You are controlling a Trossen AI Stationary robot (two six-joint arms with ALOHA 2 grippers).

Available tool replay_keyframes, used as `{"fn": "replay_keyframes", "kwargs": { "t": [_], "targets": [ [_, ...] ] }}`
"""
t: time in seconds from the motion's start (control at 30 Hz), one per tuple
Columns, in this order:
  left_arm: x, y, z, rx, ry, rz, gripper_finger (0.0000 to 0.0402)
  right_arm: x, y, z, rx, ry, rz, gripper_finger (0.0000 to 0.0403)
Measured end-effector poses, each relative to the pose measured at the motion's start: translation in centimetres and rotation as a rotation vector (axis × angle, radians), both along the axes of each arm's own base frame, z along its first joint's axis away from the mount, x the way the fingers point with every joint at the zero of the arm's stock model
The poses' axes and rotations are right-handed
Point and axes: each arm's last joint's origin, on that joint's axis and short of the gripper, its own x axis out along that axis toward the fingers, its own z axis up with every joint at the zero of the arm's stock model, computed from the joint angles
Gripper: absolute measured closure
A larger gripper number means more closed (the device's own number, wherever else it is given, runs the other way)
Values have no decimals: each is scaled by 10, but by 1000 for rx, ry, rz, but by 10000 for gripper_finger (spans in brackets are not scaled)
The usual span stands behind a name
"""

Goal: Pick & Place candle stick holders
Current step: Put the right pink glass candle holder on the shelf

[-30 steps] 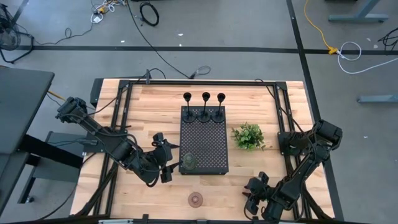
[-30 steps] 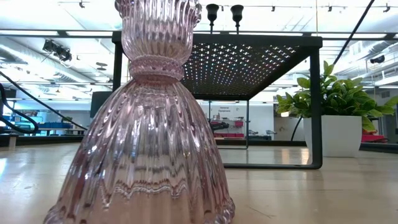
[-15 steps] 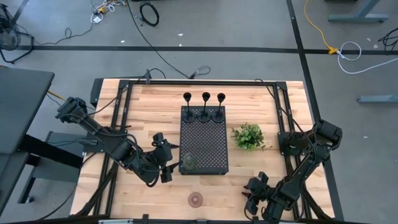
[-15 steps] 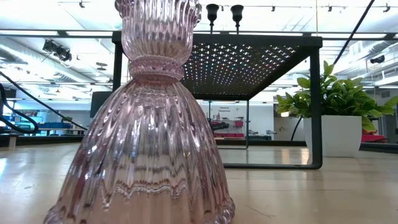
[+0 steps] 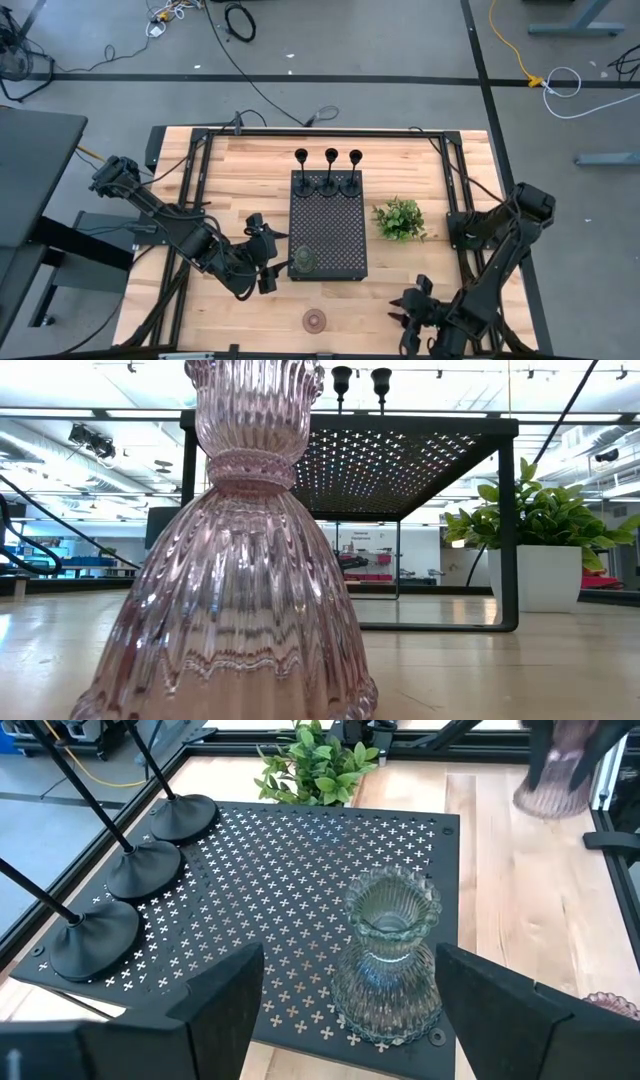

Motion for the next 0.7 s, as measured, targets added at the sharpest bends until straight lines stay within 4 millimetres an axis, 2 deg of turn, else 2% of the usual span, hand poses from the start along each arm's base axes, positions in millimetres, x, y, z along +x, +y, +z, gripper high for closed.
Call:
{"fn": "replay_keyframes", "kwargs": {
  "t": [0.13, 0.33, 0.5, 0.7],
  "targets": [
    [0, 0, 0, 0, 0, 0, 106, 11, 0, 33, -64, -21, 16, 273],
    [0, 0, 0, 0, 0, 0, 106, 32, -4, 67, -131, -68, 67, 273],
    [0, 0, 0, 0, 0, 0, 106, 52, -17, 82, -164, -84, 58, 273],
    [0, 0, 0, 1, 0, -1, 106, 77, -36, 85, -163, -68, 74, 273]
  ]
}}
